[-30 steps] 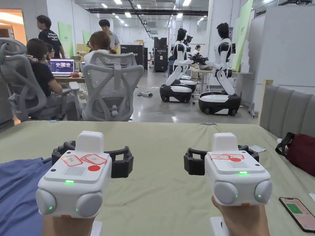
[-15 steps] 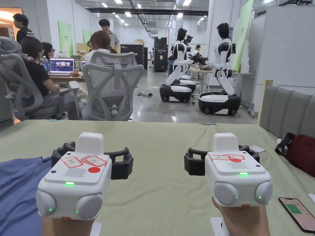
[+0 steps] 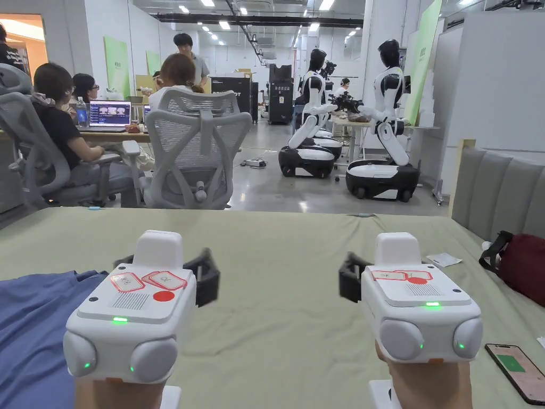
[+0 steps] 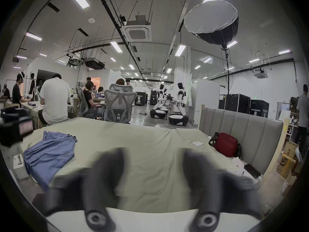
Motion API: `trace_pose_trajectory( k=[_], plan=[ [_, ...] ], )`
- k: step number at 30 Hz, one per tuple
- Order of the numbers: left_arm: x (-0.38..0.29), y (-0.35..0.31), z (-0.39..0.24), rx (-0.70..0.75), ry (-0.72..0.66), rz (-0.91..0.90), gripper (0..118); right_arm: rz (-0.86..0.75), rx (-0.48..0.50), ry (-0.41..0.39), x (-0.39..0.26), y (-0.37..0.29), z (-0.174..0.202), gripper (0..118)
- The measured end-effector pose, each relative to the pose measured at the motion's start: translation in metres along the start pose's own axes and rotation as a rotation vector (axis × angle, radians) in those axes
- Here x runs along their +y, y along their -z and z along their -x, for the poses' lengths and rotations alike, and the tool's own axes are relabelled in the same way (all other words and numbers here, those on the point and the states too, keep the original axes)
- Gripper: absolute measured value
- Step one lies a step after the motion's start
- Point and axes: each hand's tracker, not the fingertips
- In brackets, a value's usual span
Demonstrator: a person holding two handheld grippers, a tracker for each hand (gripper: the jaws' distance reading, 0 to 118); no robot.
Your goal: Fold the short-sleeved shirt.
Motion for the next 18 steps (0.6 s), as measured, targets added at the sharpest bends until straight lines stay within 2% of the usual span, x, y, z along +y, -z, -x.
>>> trace_pose_trajectory(
  k=[1, 2, 4, 8, 10, 12, 18],
  plan=[
    [-0.001, 0.002, 0.000, 0.032, 0.000, -0.005, 1, -0.005, -0.062, -0.028, 0.001, 0.000, 0.000, 0],
    [-0.001, 0.002, -0.002, 0.072, 0.005, -0.025, 0, -0.023, -0.132, -0.048, 0.000, -0.001, 0.002, 0],
    [-0.001, 0.001, -0.003, -0.041, 0.004, 0.016, 0, -0.038, -0.077, -0.031, 0.002, -0.001, -0.001, 0],
    [-0.001, 0.000, -0.002, 0.027, 0.035, -0.011, 0, -0.035, -0.057, -0.048, 0.007, 0.005, 0.010, 0],
    [0.000, -0.006, 0.017, 0.062, 0.026, -0.004, 0, -0.031, -0.012, -0.037, 0.009, 0.007, 0.022, 0],
    [0.001, -0.014, 0.044, 0.144, 0.043, -0.002, 0, -0.029, 0.039, -0.038, 0.011, 0.013, 0.047, 0],
    [-0.006, -0.044, 0.145, 0.393, 0.042, 0.057, 0, -0.025, 0.320, -0.059, 0.012, 0.018, 0.163, 0]
  ],
)
